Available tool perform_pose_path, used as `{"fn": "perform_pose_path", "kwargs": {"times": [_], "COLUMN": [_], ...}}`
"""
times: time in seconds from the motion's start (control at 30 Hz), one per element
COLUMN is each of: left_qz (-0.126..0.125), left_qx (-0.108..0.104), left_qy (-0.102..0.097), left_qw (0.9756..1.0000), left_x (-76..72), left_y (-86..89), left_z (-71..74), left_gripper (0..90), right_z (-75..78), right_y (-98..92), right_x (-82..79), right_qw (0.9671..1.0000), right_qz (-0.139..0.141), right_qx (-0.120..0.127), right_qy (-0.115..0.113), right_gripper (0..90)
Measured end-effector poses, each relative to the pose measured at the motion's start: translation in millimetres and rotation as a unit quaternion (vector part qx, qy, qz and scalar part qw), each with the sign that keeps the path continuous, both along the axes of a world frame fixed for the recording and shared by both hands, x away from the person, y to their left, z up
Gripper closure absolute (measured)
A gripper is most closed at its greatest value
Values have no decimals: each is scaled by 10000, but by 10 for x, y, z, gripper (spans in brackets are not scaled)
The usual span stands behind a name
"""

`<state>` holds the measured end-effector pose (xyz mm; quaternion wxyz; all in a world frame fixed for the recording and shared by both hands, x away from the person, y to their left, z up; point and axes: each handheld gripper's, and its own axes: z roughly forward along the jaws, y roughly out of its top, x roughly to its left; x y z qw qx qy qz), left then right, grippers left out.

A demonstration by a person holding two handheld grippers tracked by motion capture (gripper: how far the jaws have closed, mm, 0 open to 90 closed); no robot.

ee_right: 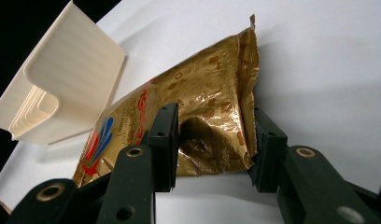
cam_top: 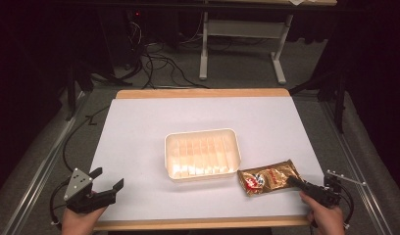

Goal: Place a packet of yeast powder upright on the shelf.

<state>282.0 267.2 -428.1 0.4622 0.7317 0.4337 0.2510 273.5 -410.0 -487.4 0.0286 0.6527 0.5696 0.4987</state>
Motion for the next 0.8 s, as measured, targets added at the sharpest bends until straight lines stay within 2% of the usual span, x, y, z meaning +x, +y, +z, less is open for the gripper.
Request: {"fn": "perform_pose_path", "kwargs": {"times": [0.23, 0.47, 0.6, 0.8], "left_qz": [-23, -34, -21, -38], "left_qx": [5, 21, 9, 25], "left_qy": [24, 31, -1, 20], "left_qw": [10000, 10000, 10000, 10000], "left_x": [4, 4, -8, 3], "left_y": [-5, -16, -11, -3], "left_z": [-6, -8, 3, -1], "left_gripper": [156, 156, 156, 156], "right_z": [14, 22, 69, 159], "right_y": [14, 8, 16, 53], "right_x": [1, 1, -6, -28], "right_qw": [9998, 9997, 9993, 9975], "right_qz": [18, 72, 73, 127], "right_qx": [-174, -244, -343, -485], "right_qy": [-37, -24, -129, -495], "right_gripper": [699, 789, 865, 899]}}
